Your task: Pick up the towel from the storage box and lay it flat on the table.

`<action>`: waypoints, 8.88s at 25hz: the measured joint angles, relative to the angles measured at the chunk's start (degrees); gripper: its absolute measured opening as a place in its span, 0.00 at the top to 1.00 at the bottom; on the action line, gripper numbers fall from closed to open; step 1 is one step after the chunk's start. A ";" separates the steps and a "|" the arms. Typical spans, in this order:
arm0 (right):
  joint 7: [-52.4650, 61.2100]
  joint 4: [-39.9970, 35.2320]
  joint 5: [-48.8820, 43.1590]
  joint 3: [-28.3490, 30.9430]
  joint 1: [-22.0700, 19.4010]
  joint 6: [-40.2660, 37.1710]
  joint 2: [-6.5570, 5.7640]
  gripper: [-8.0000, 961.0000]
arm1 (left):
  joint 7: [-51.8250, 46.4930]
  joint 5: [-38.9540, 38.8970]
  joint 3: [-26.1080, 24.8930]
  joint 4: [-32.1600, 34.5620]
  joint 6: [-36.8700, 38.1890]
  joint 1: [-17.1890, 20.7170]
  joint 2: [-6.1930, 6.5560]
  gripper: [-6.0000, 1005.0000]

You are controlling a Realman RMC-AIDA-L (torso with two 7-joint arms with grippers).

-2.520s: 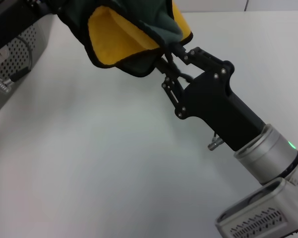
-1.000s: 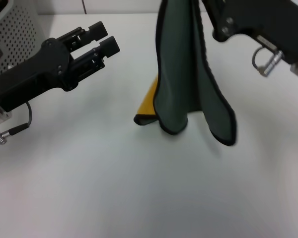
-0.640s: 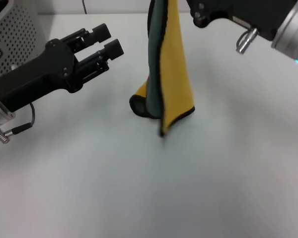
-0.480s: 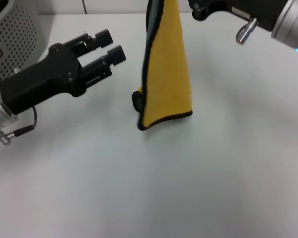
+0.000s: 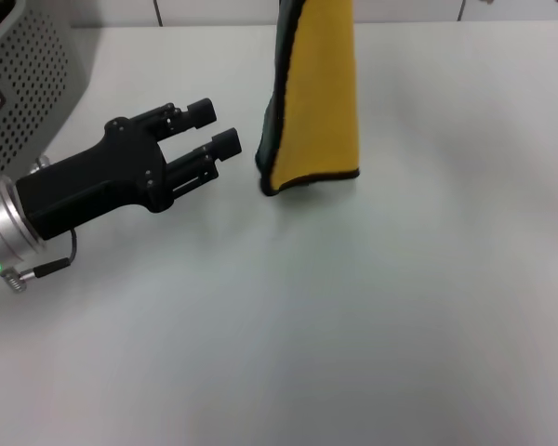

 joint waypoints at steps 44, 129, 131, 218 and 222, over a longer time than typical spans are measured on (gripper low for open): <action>6.49 5.96 -8.59 3.70 5.95 -3.43 4.88 0.99 | 4.42 0.05 2.11 -10.50 -4.37 -3.72 -0.22 0.47; 43.29 12.22 -17.64 46.36 -10.47 -84.91 9.39 0.98 | -36.61 1.01 3.32 28.31 25.70 -1.03 11.45 0.96; 44.21 12.01 -17.79 46.21 -10.77 -84.28 9.31 0.98 | -37.50 -2.06 5.84 29.26 25.56 0.39 12.88 0.97; 10.55 36.21 -26.81 30.72 -2.60 -73.12 9.90 0.12 | -5.71 9.75 -4.22 13.88 24.62 -0.26 1.78 0.42; 8.75 37.31 -21.39 24.17 -3.82 -73.49 9.89 0.11 | -4.45 10.43 -1.40 11.70 25.28 1.19 2.72 0.42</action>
